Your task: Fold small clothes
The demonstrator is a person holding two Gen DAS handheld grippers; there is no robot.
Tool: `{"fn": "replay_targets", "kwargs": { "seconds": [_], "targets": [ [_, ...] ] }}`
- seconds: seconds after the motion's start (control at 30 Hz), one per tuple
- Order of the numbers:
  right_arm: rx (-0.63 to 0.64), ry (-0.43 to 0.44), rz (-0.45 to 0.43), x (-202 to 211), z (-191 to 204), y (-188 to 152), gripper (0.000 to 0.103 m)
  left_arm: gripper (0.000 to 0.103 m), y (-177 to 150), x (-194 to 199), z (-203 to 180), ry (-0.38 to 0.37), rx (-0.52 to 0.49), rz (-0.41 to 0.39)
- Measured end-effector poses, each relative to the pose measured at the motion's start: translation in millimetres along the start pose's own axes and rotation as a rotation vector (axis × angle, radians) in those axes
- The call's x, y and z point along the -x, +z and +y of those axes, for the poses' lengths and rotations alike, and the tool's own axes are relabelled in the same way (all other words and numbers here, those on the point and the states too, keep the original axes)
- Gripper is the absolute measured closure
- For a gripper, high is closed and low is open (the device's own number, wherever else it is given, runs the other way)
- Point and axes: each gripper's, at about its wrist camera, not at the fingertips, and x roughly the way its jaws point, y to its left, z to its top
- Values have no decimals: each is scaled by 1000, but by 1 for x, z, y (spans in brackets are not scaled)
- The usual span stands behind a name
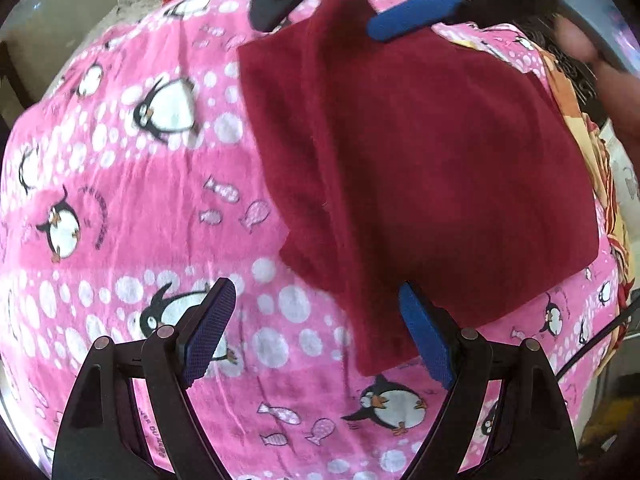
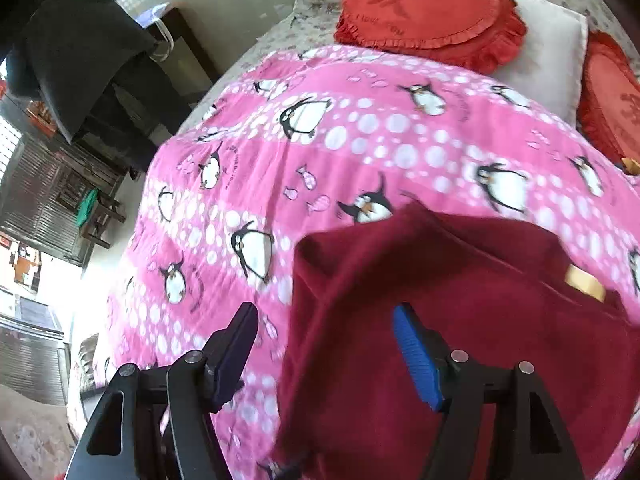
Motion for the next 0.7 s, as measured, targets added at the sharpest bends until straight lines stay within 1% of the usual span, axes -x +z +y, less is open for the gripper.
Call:
{"fn": "replay_targets", "kwargs": {
  "seconds": [0.13,0.2,0.27,0.33,0.4,0.43,0.47,0.5,0.53,0.57,0.6,0.7],
  "targets": [
    [23,-69,29,-28,9,14,34,19,-10,-5,12,-27,37,10],
    [14,-99,47,-42,10,17,29,19,-14,-8,15,-33,55,3],
    [18,-130,56,-56,11,17,16,19,-16,-9,16,-27,53,-11],
    [36,-138,40,-61,17,17,10,19,-16,-13,16,-18,50,-15],
    [64,-164,22,-65,24,14,13,18,-16,-13,12,-15,59,-18],
    [80,-183,11,-63,25,13,31,18,-16,-13,12,-15,63,-18],
    [100,-220,-7,-59,25,11,64,18,-16,-14,11,-12,67,-18],
    [122,-236,-29,-52,22,10,71,18,-15,-14,11,-8,68,-17],
    [107,-178,-34,-44,13,7,82,18,-15,-14,9,-1,67,-16],
    [86,-130,-31,-38,6,5,88,18,-15,-14,7,8,65,-16],
    [64,-69,-46,-27,-5,1,88,18,-14,-16,4,17,62,-14],
    [48,18,-96,1,-18,-10,89,18,-8,-20,-9,35,54,-15]
  ]
}}
